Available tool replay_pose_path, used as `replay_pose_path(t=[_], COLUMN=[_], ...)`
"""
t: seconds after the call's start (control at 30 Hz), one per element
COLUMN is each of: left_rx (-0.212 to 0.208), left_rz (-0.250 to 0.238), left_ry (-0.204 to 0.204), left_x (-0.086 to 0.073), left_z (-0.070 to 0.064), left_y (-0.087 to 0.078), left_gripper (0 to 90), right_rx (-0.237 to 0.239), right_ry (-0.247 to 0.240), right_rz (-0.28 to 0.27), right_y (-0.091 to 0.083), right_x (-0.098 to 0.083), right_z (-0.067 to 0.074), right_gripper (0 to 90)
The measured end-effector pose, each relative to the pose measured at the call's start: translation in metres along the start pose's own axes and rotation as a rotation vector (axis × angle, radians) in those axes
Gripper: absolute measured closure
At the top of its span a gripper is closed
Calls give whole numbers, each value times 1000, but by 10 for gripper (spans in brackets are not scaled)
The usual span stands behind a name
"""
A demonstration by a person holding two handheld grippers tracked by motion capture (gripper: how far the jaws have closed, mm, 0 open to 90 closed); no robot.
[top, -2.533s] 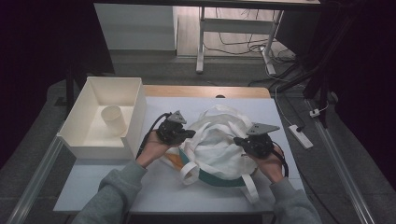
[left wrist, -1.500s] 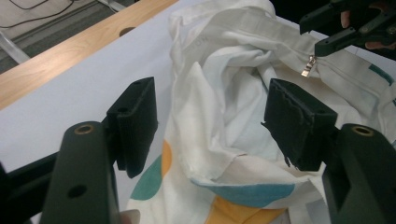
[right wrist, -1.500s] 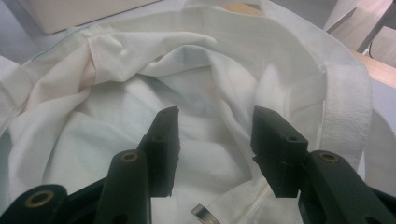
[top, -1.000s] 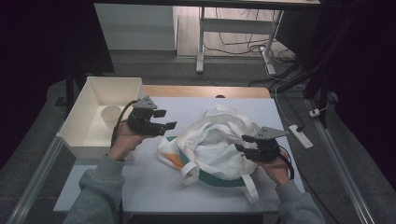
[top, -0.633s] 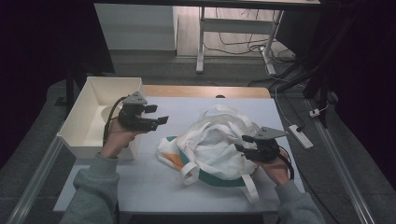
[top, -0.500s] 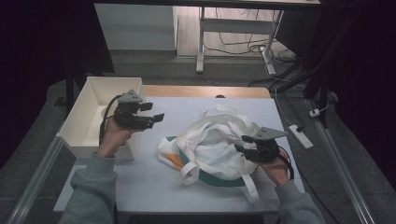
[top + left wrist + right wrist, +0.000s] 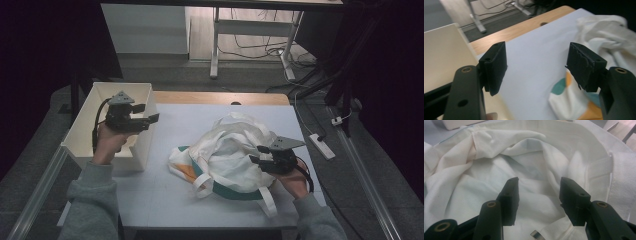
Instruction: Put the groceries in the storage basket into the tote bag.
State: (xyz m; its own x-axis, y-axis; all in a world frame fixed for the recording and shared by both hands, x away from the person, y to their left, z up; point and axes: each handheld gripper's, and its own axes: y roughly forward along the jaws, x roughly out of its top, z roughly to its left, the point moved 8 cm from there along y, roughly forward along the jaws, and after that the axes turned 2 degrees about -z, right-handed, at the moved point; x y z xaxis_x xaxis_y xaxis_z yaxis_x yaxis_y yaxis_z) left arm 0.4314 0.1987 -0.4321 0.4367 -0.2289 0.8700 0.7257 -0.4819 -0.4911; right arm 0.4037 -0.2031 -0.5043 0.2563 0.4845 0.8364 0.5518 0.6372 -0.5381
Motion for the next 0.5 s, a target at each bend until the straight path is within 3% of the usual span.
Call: replay_pose_path(t=[0.13,0.27,0.5], left_rx=[65,100,175], left_rz=[10,16,81], left_ry=[-30,-65,-64], left_x=[-7,-14,-29], left_z=[22,38,59], left_y=[-3,-6,-4], left_gripper=[314,290,235], right_rx=[2,6,8], right_ry=[-1,1,-6], right_rz=[7,15,32], right_y=[2,3,7], right_x=[-1,-3,-7], right_z=[1,1,3], right_gripper=[504,502,498])
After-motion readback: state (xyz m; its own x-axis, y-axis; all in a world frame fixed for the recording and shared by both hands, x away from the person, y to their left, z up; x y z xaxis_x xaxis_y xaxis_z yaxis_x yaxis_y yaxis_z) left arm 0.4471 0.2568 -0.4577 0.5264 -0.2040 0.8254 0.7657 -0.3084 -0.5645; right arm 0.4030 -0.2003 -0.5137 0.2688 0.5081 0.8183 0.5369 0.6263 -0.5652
